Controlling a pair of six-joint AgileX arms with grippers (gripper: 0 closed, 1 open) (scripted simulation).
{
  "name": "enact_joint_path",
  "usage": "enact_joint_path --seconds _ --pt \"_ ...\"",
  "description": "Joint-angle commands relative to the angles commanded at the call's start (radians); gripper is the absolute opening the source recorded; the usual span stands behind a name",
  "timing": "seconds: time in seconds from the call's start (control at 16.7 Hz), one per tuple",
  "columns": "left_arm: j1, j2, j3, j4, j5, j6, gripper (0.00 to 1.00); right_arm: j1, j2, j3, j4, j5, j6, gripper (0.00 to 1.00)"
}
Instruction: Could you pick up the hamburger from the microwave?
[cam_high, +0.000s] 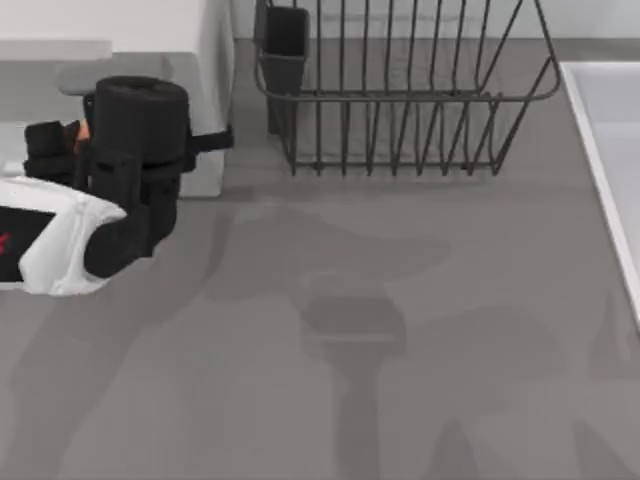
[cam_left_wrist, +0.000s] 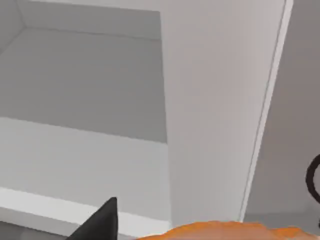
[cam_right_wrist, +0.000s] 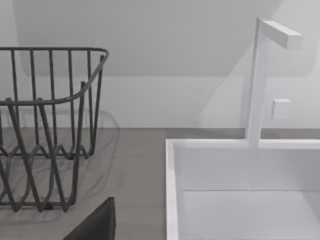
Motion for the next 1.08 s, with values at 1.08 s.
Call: enact_joint_path --seconds 1.08 --pt "-0.156 0.042 -0.268 0.189 -0.166 -0.07 0.0 0.0 0.0 0.0 0.0 0.0 0.0 1.0"
